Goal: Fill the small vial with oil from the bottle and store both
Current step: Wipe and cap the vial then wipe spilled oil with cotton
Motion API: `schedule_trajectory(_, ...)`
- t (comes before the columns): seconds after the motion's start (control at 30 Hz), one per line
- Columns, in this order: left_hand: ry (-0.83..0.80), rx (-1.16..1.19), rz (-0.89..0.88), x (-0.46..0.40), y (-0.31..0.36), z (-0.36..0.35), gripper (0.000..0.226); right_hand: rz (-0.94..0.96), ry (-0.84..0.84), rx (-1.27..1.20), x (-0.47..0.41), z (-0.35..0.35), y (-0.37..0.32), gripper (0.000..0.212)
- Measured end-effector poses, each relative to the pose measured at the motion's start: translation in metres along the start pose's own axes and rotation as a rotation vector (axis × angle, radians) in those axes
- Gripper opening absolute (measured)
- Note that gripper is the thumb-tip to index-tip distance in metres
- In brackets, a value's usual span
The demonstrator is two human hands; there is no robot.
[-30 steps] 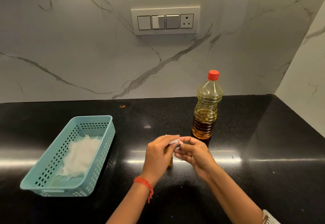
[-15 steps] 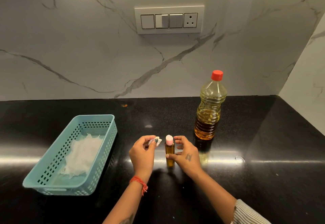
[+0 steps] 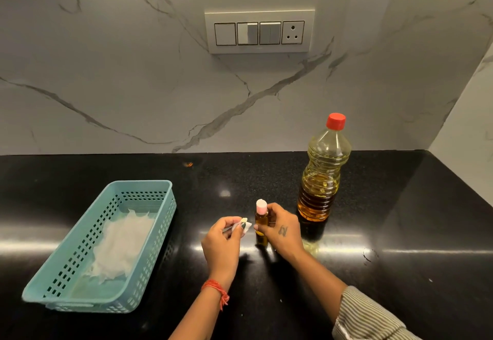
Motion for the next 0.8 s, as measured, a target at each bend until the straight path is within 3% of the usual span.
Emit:
schedule_trajectory(0.47,-0.037,0.063,0.078,-0.010,-0.006,-0.006,0.008,-0.041,0.055,0.034,-0.060,0.012,0.005,0.039)
schedule_trajectory(0.63,-0.059,0.092,0.117,-0.008,-0.005,-0.010,0.008,-0.157,0.020,-0.017,-0.052,0.015,0.007,0.067)
schedule_trajectory(0.7,-0.071,0.087,0.124,-0.006,-0.006,-0.013,0.007,-0.167,0.054,-0.124,-0.031,0.020,0.003,0.054)
schedule_trajectory(0.8,-0.099,0.072,0.123,-0.003,-0.004,-0.017,0.006,-0.149,-0.088,-0.302,0.015,0.010,-0.003,0.039)
Point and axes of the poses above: each hand's wrist, its own x-axis away from the middle knuckle, its own z-axis out of the back of the hand, y = z × x, the point moved 5 cm from there along -x, towards the middle knuckle, and after that the axes turned 6 degrees about -z, right-handed, at the moved point
